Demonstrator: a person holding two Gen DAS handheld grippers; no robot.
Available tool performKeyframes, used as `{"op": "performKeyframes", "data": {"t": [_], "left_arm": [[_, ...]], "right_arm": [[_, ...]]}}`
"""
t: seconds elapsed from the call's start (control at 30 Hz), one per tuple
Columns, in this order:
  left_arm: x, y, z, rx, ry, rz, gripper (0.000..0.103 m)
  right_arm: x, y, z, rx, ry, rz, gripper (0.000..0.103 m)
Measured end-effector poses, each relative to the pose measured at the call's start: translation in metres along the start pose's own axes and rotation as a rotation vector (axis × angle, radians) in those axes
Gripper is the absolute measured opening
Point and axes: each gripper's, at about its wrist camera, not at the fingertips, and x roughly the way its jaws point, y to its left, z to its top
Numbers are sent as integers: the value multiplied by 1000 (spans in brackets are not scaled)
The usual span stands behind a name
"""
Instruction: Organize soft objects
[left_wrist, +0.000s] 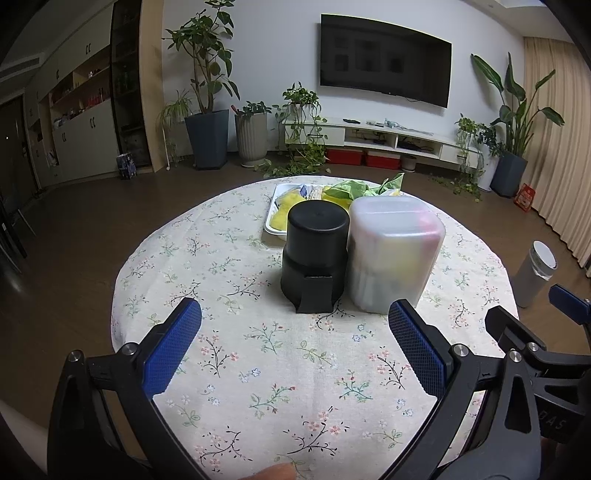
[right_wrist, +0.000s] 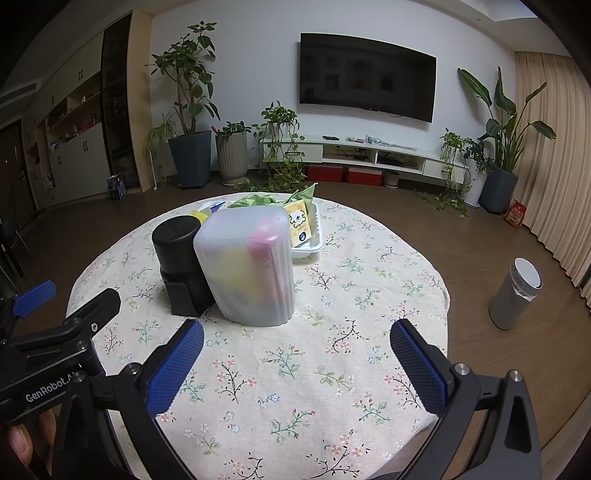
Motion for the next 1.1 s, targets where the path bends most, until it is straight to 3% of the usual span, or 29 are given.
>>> {"op": "performKeyframes", "data": {"t": [1.1], "left_arm": [[2,3,1,-17,3,4,103]], "right_arm": [[-1,0,1,-2,6,0,103]]}}
